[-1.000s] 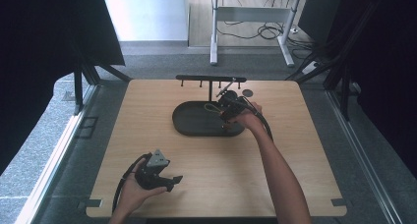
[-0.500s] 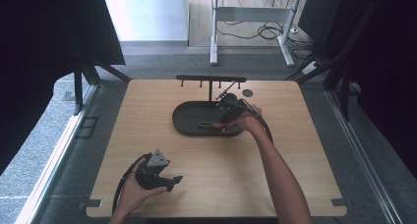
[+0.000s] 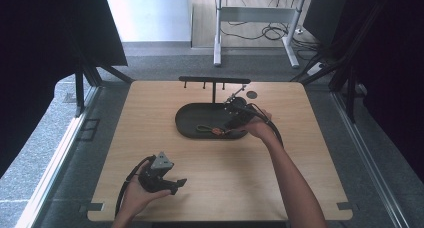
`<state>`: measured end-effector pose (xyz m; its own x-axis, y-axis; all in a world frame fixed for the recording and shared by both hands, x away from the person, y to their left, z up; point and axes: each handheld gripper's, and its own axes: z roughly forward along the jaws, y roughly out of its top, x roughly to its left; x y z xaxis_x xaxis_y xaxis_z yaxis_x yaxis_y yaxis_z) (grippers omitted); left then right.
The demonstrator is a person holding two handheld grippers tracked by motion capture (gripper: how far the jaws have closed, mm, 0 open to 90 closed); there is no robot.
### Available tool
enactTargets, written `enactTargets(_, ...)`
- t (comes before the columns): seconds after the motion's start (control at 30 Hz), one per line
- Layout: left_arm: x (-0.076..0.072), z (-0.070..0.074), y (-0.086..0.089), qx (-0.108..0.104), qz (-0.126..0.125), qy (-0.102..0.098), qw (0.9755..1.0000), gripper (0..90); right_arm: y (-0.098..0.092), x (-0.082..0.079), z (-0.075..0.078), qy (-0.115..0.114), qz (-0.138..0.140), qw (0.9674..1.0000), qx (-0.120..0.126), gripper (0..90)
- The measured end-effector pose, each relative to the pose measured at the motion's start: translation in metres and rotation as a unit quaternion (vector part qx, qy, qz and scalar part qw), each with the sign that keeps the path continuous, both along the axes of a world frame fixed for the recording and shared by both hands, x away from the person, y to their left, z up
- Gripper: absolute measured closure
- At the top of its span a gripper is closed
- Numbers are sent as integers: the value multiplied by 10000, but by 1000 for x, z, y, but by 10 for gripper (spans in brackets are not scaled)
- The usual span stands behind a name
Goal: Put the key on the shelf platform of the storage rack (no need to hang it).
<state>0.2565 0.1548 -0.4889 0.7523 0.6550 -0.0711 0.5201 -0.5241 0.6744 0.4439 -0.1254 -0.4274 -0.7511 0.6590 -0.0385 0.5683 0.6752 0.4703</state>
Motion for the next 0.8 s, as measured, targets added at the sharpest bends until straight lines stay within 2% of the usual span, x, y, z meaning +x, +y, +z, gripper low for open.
enactTargets(0.23, 1, 1, 4, 29, 69, -31, 10000, 273, -6, -11, 2, -13, 55, 9999, 118, 491)
enactTargets(0.4, -2, 1, 4, 57, 87, -56, 9999, 273, -17, -28, 0, -78, 133, 9995, 280, 480)
enactTargets(0.6, -3, 2, 3, 35, 118, -115, 9999, 275, -37, -54, -6, -159, 230, 9985, 468, 467)
enactTargets(0.8, -2, -1, 2, 65, 143, -89, 9998, 275, -62, -76, -19, -212, 139, 9971, 714, 451)
